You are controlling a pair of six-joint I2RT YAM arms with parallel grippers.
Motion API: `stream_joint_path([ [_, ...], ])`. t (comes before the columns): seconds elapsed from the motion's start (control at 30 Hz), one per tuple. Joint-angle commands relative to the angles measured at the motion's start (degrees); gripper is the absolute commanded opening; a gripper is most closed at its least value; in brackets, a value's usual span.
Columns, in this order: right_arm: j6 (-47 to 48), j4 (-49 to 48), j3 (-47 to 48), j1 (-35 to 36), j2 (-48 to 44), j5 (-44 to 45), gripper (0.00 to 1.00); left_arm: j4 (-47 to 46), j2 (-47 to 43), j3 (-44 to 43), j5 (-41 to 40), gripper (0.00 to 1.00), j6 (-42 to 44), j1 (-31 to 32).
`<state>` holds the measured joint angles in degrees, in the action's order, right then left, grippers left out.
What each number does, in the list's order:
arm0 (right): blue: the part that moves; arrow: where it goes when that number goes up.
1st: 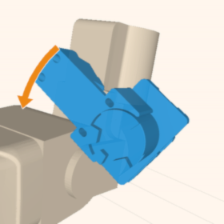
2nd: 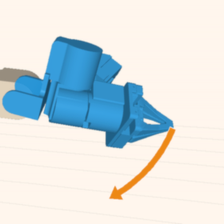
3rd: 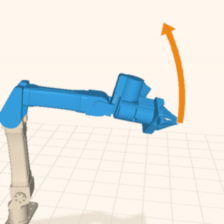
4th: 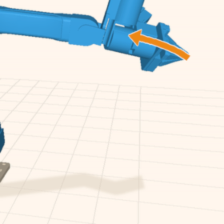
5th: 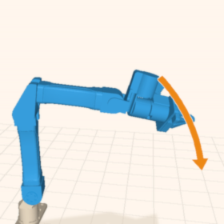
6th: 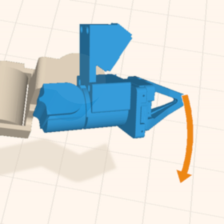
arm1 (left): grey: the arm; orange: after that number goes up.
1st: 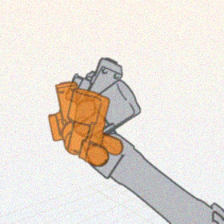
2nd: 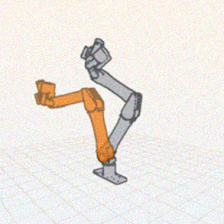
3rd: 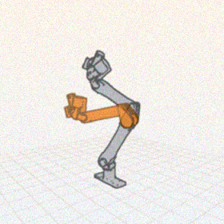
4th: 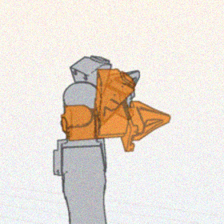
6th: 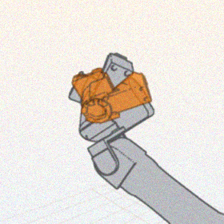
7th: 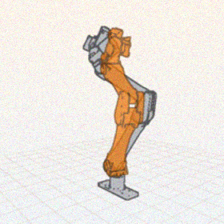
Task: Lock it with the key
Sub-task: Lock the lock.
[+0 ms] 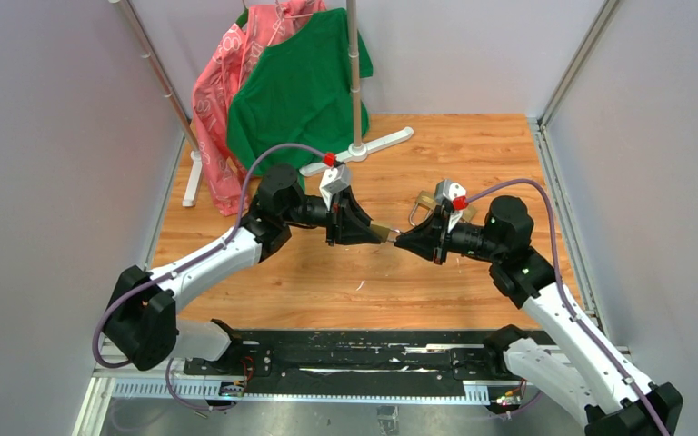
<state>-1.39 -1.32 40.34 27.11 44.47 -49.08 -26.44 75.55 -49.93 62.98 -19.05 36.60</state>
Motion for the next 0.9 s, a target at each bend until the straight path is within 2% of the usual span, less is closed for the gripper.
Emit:
stream_joint_path([
  [0.0, -2.2, -11.2, -1.2, 2.0, 2.0, -0.1, 0.00, -1.9, 0.1, -0.5, -0.2, 0.00, 0.4, 3.4],
  [0.23, -6.4, -20.1, -1.7, 6.2, 5.6, 1.9, 0.00, -1.9, 2.5, 0.3, -3.1, 0.00, 2.7, 7.6],
  [0.33, -5.7, -21.1, -2.5, 7.6, 5.6, 3.3, 0.00, -6.4, 2.9, 2.0, -4.1, 0.00, -0.4, 8.1],
  [0.47, -7.5, -28.4, -5.2, 7.9, 4.4, 3.3, 0.00, -10.3, 3.3, 3.0, -4.0, 0.00, -2.5, 8.5],
  [0.53, -4.8, -24.6, -4.0, 7.9, 3.2, 4.1, 0.00, -9.0, 3.1, 2.7, -3.4, 0.00, -1.9, 8.1],
  [0.63, 3.3, -9.2, -0.1, 7.8, 1.7, 5.0, 0.00, -0.5, 2.2, 2.3, -2.6, 0.00, 3.9, 6.7],
  [0.73, 6.8, -1.5, 0.2, 7.8, 1.9, 6.9, 0.00, 15.0, 1.3, 1.5, -8.4, 0.00, 17.3, 5.4],
  [0.8, 6.4, -2.8, -4.0, 7.7, 3.2, 9.0, 0.02, 21.6, 1.0, 2.4, -16.2, 0.00, 28.5, 5.3],
  [0.87, 4.6, -10.4, -8.3, 8.1, 4.9, 11.1, 0.00, 22.4, 1.0, 4.1, -18.1, 0.00, 31.1, 5.3],
])
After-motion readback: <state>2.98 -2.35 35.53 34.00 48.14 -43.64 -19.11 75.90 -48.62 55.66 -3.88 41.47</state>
